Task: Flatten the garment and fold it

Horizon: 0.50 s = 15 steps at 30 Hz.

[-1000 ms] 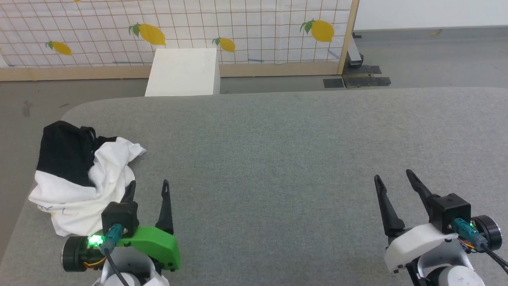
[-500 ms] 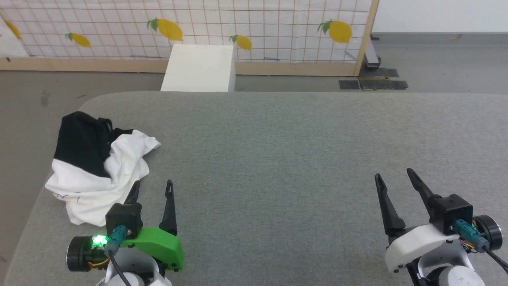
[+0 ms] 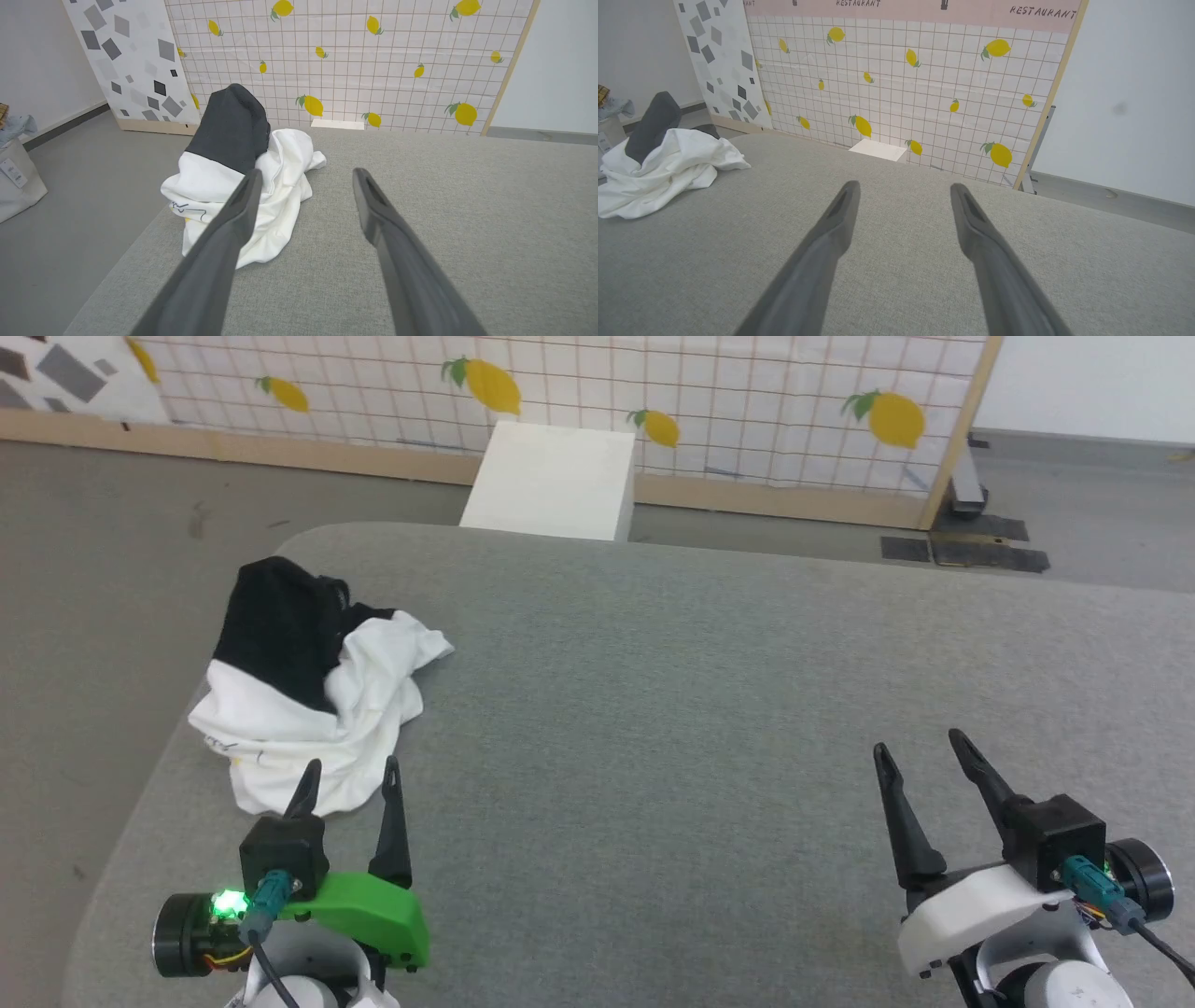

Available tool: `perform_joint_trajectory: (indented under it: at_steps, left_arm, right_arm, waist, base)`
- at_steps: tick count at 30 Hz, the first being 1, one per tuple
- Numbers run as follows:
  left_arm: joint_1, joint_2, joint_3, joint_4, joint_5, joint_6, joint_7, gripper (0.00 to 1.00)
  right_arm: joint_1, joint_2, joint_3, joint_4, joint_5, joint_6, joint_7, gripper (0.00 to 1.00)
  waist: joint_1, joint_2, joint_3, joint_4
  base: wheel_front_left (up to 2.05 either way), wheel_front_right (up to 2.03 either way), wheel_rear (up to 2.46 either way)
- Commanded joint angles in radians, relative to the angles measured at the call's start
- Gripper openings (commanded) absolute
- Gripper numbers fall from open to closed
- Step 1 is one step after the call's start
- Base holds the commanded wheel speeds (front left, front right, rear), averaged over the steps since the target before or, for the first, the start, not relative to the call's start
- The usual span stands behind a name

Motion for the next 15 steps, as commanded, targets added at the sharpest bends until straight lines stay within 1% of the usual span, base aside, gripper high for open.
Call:
perform_joint_trajectory:
  at_steps: [1,15]
  left_arm:
    - [-0.013,0.007,-0.001,0.003,-0.01,0.008,-0.012,1.0]
    - [-0.009,0.011,-0.005,0.011,-0.029,0.026,-0.04,1.0]
  right_arm:
    - [-0.006,0.0,0.004,0.0,-0.001,0.0,-0.009,1.0]
    - [-0.011,0.001,0.016,0.0,-0.002,-0.001,-0.024,1.0]
  waist:
    - [0.0,-0.0001,0.002,0.027]
    - [0.0,-0.0001,0.008,0.122]
  base:
    - [0.0,0.0,0.0]
    - [-0.02,-0.02,-0.02]
